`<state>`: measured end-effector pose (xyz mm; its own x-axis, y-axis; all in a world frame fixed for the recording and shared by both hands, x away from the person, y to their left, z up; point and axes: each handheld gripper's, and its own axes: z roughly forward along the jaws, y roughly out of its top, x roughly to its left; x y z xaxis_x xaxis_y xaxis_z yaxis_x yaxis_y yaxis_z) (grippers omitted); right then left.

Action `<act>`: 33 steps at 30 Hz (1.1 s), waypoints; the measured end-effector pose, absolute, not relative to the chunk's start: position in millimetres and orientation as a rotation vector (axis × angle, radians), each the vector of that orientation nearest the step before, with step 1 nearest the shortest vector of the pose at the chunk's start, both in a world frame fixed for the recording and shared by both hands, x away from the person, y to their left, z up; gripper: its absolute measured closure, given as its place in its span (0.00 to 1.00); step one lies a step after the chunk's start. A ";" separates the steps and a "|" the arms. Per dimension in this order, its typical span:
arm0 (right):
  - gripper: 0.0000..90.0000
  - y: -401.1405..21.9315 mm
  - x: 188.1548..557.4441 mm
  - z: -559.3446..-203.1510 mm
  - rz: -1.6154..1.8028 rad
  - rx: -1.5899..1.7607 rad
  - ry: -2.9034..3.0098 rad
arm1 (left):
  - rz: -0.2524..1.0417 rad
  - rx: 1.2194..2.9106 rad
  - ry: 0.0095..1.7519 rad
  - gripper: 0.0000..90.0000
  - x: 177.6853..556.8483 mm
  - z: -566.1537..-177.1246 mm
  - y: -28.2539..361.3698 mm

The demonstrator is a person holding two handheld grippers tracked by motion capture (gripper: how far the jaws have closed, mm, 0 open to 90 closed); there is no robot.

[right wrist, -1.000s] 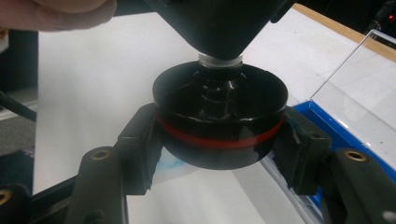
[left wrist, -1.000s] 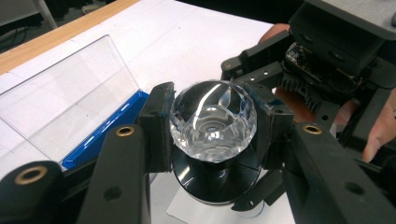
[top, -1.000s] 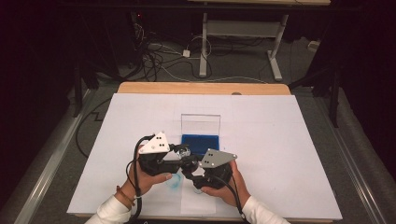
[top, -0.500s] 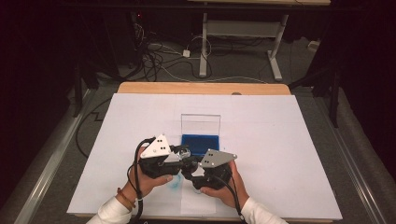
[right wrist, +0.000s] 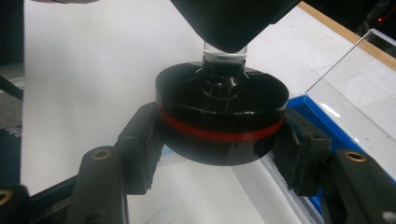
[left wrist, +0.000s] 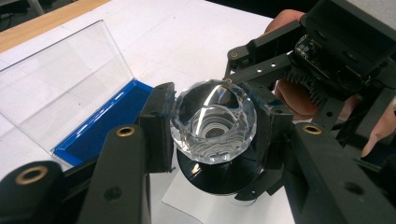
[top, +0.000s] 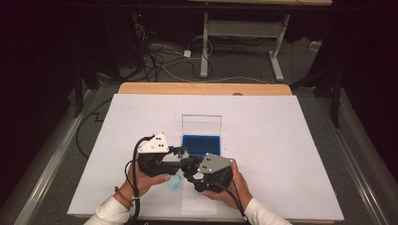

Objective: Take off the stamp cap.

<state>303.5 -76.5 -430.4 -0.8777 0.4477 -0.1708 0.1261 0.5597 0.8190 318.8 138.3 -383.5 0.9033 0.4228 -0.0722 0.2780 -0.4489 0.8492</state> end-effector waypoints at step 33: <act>0.44 -98.3 311.6 -429.0 1.205 0.597 2.436 | 0.298 1.973 0.552 0.61 317.4 -373.0 166.5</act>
